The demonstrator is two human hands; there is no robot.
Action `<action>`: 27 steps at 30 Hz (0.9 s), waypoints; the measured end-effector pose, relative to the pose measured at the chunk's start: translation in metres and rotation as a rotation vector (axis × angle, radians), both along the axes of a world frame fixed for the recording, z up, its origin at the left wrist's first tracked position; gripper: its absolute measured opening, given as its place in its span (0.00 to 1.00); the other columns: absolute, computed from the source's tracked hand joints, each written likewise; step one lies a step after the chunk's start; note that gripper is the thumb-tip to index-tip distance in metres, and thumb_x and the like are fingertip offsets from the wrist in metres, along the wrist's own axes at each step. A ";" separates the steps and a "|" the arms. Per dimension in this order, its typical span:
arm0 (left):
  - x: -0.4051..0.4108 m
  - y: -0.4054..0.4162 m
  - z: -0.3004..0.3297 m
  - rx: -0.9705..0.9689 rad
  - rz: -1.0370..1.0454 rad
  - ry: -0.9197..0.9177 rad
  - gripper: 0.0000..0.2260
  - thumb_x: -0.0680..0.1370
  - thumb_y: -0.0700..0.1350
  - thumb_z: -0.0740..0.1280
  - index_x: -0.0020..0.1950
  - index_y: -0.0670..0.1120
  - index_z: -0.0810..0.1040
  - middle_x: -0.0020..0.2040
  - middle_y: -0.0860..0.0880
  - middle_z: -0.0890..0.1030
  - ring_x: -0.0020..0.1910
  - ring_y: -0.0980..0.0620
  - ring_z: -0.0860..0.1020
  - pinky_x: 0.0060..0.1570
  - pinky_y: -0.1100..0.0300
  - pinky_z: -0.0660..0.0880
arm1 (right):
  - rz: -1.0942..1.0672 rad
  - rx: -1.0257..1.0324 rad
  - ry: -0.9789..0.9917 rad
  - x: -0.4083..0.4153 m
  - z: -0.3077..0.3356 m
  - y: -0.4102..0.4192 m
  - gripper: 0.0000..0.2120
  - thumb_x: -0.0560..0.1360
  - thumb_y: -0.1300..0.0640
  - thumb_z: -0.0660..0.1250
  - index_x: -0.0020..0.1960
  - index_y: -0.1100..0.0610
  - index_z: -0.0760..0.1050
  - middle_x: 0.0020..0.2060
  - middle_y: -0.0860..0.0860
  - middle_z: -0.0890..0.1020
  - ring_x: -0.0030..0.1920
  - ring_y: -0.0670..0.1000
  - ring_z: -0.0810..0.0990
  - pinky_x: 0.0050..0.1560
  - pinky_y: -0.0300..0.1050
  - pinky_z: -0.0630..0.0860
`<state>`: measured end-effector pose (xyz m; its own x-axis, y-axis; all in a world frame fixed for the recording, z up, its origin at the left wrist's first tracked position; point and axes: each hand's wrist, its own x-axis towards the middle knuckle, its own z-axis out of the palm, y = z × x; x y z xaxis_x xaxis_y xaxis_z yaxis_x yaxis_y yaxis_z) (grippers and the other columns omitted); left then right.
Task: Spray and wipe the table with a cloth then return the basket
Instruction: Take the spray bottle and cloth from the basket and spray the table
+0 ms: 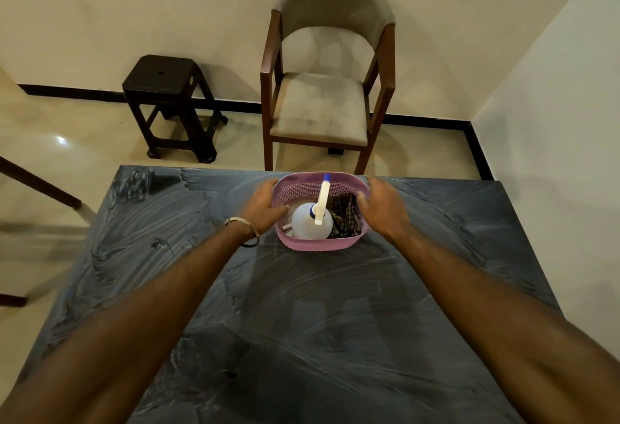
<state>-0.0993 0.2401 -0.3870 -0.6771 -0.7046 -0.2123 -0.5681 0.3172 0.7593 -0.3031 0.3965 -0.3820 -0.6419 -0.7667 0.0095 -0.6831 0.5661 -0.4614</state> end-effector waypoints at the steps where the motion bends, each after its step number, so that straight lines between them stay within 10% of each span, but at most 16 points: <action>1: 0.002 0.002 0.002 -0.012 -0.047 0.040 0.31 0.73 0.43 0.72 0.73 0.46 0.62 0.68 0.43 0.70 0.67 0.46 0.70 0.62 0.53 0.72 | 0.011 -0.024 0.012 0.004 0.003 -0.002 0.17 0.80 0.57 0.66 0.67 0.59 0.73 0.59 0.56 0.79 0.60 0.53 0.77 0.56 0.44 0.72; 11: -0.026 0.038 -0.006 0.006 -0.226 0.086 0.35 0.69 0.47 0.76 0.72 0.46 0.65 0.66 0.46 0.75 0.62 0.49 0.74 0.58 0.57 0.74 | 0.006 0.280 -0.218 0.022 -0.006 -0.027 0.07 0.80 0.59 0.67 0.57 0.59 0.77 0.50 0.54 0.82 0.42 0.46 0.77 0.33 0.34 0.68; 16: -0.038 0.051 -0.017 -0.009 -0.123 0.162 0.12 0.75 0.46 0.71 0.57 0.45 0.77 0.48 0.49 0.80 0.48 0.49 0.78 0.43 0.66 0.70 | -0.008 0.299 -0.242 0.021 -0.014 -0.029 0.08 0.80 0.58 0.67 0.57 0.59 0.78 0.45 0.51 0.77 0.46 0.48 0.77 0.36 0.35 0.70; 27: -0.040 0.041 0.003 0.066 0.005 0.339 0.05 0.77 0.44 0.68 0.51 0.45 0.75 0.43 0.47 0.78 0.44 0.49 0.76 0.46 0.58 0.75 | -0.067 0.318 -0.219 0.016 -0.019 -0.036 0.12 0.80 0.61 0.65 0.62 0.62 0.76 0.57 0.57 0.80 0.58 0.54 0.80 0.48 0.40 0.75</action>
<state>-0.1395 0.2812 -0.3836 -0.7136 -0.7003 -0.0206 -0.2809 0.2591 0.9241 -0.2875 0.3604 -0.4013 -0.6513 -0.6654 -0.3648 -0.5443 0.7446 -0.3864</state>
